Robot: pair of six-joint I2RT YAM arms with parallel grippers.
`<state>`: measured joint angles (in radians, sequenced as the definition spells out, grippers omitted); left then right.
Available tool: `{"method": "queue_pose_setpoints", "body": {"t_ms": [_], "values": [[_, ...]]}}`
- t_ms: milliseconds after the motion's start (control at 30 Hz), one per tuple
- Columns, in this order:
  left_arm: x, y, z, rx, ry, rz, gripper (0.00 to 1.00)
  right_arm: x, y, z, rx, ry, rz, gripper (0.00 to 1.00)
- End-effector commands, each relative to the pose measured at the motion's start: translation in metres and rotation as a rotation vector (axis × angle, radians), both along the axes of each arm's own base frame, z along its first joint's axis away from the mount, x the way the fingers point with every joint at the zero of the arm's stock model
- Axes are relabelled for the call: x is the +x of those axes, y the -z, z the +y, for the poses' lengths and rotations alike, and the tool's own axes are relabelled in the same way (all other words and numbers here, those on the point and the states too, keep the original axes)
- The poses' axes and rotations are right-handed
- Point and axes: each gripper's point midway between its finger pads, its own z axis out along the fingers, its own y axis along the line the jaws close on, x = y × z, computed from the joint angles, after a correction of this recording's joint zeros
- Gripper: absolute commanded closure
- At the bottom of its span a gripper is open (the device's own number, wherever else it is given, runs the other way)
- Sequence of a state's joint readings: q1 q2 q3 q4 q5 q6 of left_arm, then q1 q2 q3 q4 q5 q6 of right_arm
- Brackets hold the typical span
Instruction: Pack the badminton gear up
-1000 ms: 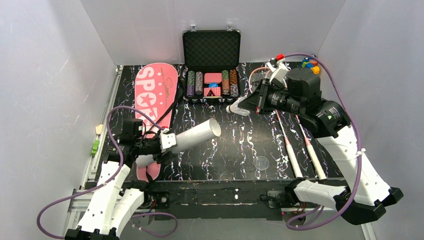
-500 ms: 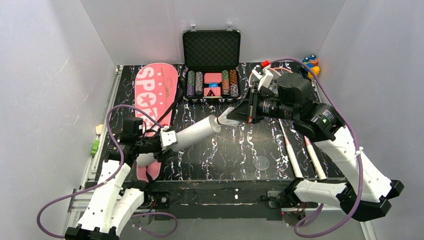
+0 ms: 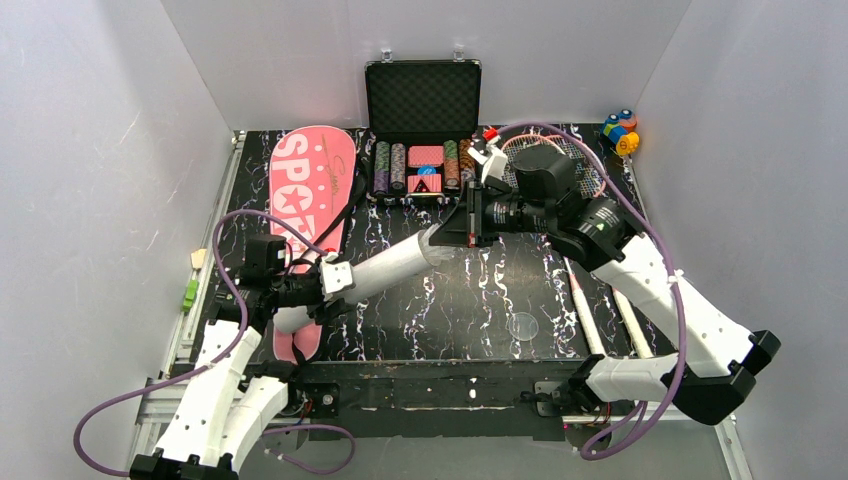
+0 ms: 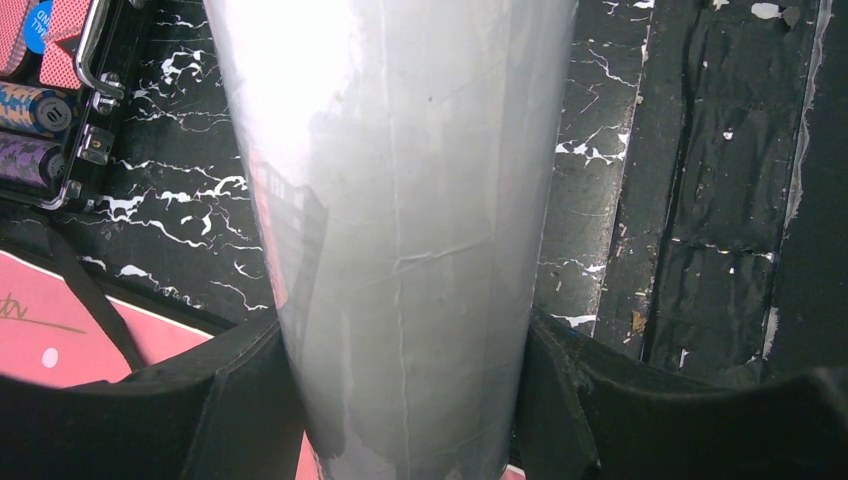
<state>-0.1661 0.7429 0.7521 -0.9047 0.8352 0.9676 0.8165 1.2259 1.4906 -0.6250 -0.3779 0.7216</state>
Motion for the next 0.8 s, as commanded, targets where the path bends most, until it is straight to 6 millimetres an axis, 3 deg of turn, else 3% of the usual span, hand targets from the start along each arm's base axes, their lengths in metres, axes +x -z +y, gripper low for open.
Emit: {"method": "queue_pose_setpoints", "body": {"t_ms": [0,100,167,333,567,767], "values": [[-0.002,-0.016,-0.007,-0.047,0.036,-0.042,0.55,-0.004,-0.014,0.005,0.064,-0.03,-0.035,0.69],[-0.003,-0.015,-0.007,-0.044,0.037,-0.039,0.55,0.0,-0.021,-0.007,0.055,0.03,-0.072,0.4],[-0.004,-0.015,-0.007,-0.042,0.04,-0.04,0.55,0.002,-0.03,-0.015,0.066,0.054,-0.093,0.34],[-0.004,-0.017,-0.007,-0.045,0.041,-0.038,0.55,0.01,-0.031,-0.033,0.043,0.126,-0.113,0.31],[-0.006,-0.022,-0.009,-0.057,0.045,-0.04,0.55,0.024,0.014,-0.04,-0.077,0.173,-0.069,0.31],[-0.005,-0.027,-0.009,-0.062,0.046,-0.044,0.55,0.026,0.031,-0.032,-0.097,0.147,-0.044,0.3]]}}
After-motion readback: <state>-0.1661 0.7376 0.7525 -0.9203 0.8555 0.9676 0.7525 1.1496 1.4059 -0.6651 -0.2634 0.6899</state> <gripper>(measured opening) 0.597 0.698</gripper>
